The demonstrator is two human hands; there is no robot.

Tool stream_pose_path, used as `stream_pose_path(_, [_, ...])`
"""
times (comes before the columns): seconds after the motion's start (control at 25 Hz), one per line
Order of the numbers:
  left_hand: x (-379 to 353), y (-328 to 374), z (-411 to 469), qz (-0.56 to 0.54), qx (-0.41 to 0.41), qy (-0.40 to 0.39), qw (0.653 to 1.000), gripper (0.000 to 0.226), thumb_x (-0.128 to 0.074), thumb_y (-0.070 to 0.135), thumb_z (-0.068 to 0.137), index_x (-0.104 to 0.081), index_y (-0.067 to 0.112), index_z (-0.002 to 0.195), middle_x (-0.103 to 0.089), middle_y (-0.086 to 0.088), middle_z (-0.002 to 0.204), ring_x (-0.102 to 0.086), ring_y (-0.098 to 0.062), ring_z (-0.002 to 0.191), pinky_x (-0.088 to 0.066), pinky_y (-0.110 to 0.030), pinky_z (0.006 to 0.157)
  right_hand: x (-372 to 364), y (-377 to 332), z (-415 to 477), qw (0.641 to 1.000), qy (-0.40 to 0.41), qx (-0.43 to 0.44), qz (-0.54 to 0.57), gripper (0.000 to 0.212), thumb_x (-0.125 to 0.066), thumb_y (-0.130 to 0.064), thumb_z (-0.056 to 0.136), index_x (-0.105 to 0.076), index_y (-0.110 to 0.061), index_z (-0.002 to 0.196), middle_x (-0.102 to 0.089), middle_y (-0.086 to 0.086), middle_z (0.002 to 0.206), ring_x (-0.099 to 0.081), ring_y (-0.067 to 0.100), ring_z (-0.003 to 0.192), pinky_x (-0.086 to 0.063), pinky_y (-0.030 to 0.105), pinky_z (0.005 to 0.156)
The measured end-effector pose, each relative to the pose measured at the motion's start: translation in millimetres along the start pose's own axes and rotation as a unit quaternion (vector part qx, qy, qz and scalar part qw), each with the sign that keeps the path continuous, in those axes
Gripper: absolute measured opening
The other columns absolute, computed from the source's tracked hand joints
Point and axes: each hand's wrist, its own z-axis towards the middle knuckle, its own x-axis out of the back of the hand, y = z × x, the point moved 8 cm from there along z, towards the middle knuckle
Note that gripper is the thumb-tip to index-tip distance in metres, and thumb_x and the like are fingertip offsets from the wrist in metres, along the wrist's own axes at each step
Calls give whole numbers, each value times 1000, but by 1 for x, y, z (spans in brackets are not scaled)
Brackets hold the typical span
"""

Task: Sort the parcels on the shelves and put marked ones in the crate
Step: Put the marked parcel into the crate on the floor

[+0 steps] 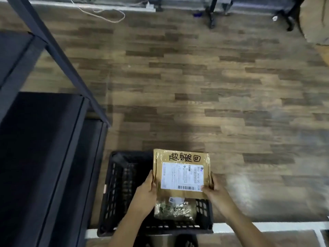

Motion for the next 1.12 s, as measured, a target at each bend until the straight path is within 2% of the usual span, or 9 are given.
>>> stream_pose_path(0.12, [-20, -45, 65, 24, 19, 10, 999, 51, -29, 20, 102, -16, 27, 151, -51, -6, 140, -54, -21, 117, -35, -19, 84, -28, 35, 63, 999, -19, -28, -33, 66, -55, -14, 90, -23, -22, 148, -59, 3, 128, -62, 30, 108, -48, 43, 94])
stream_pose_path(0.24, [-43, -76, 106, 26, 37, 6, 999, 49, -29, 19, 102, -20, 23, 150, -43, -7, 147, -44, -24, 131, -37, -26, 95, -46, 62, 111, 996, -33, -58, -59, 63, -53, -14, 92, -22, -20, 147, -66, 0, 111, -63, 34, 104, -46, 47, 95])
stream_pose_path(0.32, [-56, -96, 129, 10, 43, 6, 999, 49, -29, 18, 102, -19, 19, 150, -35, -5, 152, -35, -21, 139, -31, -25, 105, -57, 77, 138, 995, -46, -70, -60, 55, -52, -10, 92, -29, -17, 142, -61, -11, 95, -66, 20, 88, -51, 38, 85])
stream_pose_path(0.44, [-83, -119, 158, 3, 50, -6, 999, 49, -31, 18, 102, -20, 17, 150, -28, -6, 155, -30, -20, 142, -27, -24, 108, -60, 99, 165, 992, -54, -88, -70, 52, -51, -13, 94, -31, -15, 142, -58, -6, 101, -53, -3, 72, -44, 13, 60])
stream_pose_path(0.68, [-117, -121, 187, -7, 46, -15, 999, 50, -35, 16, 101, -22, 16, 149, -31, -5, 154, -32, -18, 140, -26, -15, 99, -49, 128, 197, 993, -9, -99, -66, 51, -47, -11, 93, -31, -21, 141, -64, -1, 111, -67, 30, 95, -51, 53, 89])
stream_pose_path(0.76, [-121, -120, 195, 10, 52, -16, 998, 50, -34, 16, 102, -20, 16, 150, -30, -7, 154, -31, -20, 140, -28, -21, 104, -50, 129, 203, 993, -8, -102, -65, 52, -43, -8, 94, -28, -22, 142, -62, -1, 112, -67, 33, 92, -57, 42, 75])
stream_pose_path(0.88, [-124, -121, 198, 21, 55, -24, 998, 51, -33, 17, 102, -17, 17, 150, -26, -7, 156, -29, -21, 142, -27, -25, 109, -53, 128, 208, 993, -11, -101, -68, 53, -38, -3, 95, -25, -20, 143, -58, 4, 129, -63, 25, 68, -42, 23, 46])
stream_pose_path(1.0, [-124, -122, 200, 29, 63, -26, 997, 52, -33, 19, 102, -16, 16, 150, -24, -8, 156, -27, -22, 143, -26, -26, 111, -51, 127, 212, 994, 0, -92, -66, 54, -39, -7, 95, -22, -20, 145, -55, 6, 133, -64, 26, 75, -49, 36, 54])
stream_pose_path(1.12, [-117, -118, 186, 26, 66, 8, 997, 56, -35, 24, 101, -12, 15, 151, -18, -7, 158, -22, -22, 145, -22, -29, 114, -44, 126, 200, 992, 10, -97, -85, 57, -42, -16, 95, -19, -19, 147, -58, 9, 128, -60, 13, 59, -50, 34, 52])
